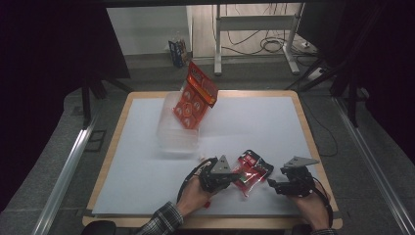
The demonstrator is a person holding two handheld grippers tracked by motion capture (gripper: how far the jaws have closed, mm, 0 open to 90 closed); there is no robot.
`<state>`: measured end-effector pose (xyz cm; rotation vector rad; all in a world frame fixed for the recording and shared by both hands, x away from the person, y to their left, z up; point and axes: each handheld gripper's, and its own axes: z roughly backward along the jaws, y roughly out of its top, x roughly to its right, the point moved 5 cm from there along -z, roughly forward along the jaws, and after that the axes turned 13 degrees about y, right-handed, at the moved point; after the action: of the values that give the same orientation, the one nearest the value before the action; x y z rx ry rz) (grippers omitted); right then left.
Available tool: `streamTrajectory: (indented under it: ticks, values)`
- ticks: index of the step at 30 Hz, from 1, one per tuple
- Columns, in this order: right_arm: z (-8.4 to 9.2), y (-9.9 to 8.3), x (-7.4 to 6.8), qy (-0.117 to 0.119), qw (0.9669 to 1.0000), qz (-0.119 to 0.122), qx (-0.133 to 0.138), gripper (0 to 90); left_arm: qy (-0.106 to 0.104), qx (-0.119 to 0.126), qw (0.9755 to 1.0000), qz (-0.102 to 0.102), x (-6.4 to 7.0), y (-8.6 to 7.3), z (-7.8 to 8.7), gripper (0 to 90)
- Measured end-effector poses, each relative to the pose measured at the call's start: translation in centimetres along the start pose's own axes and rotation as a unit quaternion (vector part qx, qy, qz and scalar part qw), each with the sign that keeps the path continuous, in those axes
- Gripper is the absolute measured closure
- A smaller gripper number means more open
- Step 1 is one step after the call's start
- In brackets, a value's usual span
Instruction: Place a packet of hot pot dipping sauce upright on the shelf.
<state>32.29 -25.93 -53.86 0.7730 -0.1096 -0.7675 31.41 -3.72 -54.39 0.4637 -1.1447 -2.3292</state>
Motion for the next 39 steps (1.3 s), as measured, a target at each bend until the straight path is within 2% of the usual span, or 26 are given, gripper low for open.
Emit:
streamTrajectory:
  ticks: [2, 3, 6, 12, 15, 18, 23, 28, 31, 36, 39]
  values:
    - [0.0, 0.0, 0.0, -0.002, 1.0, 0.001, 0.0, 29.1, 0.001, -0.013, 0.9999, -0.01, 0.1, -0.1, -0.4, 89.9]
    - [0.0, 0.0, 0.0, -0.002, 1.0, 0.001, 0.0, 28.9, 0.002, -0.014, 0.9999, -0.004, 0.3, -0.1, -0.7, 89.9]
    - [0.0, 0.1, 0.0, -0.003, 1.0, 0.001, 0.004, 27.9, 0.004, -0.029, 0.9995, -0.013, 0.5, -0.4, -1.1, 89.9]
    - [0.0, 0.2, 0.0, -0.006, 0.9999, 0.001, 0.011, 23.0, 0.009, -0.055, 0.9976, -0.04, 0.7, -0.8, -1.1, 90.0]
    - [0.1, 0.4, 0.0, -0.004, 0.9998, -0.004, 0.022, 19.7, 0.009, -0.068, 0.9965, -0.047, 0.9, -1.0, -1.1, 90.0]
    - [0.1, 0.5, 0.0, 0.0, 0.9996, -0.009, 0.026, 18.3, 0.01, -0.071, 0.9961, -0.051, 1.0, -1.2, -1.1, 90.0]
    - [-0.2, 0.7, -0.5, 0.023, 0.9992, -0.022, 0.024, 12.7, 0.008, -0.081, 0.995, -0.059, 1.0, -1.4, -1.1, 90.0]
    - [-0.7, 1.4, -1.0, 0.051, 0.9976, -0.035, 0.031, 9.0, 0.005, -0.093, 0.9941, -0.055, 1.1, -1.7, -1.0, 90.0]
    - [-0.9, 2.0, -1.3, 0.062, 0.997, -0.032, 0.035, 9.0, 0.001, -0.095, 0.9941, -0.051, 1.0, -1.8, -1.0, 90.0]
    - [-2.1, 3.0, -1.3, 0.072, 0.9971, -0.021, 0.015, 11.5, 0.0, -0.093, 0.9945, -0.048, 1.0, -1.8, -1.0, 90.0]
    - [-2.7, 3.7, -0.9, 0.089, 0.9957, -0.023, 0.01, 15.5, 0.0, -0.092, 0.9946, -0.049, 1.0, -1.8, -1.0, 90.0]
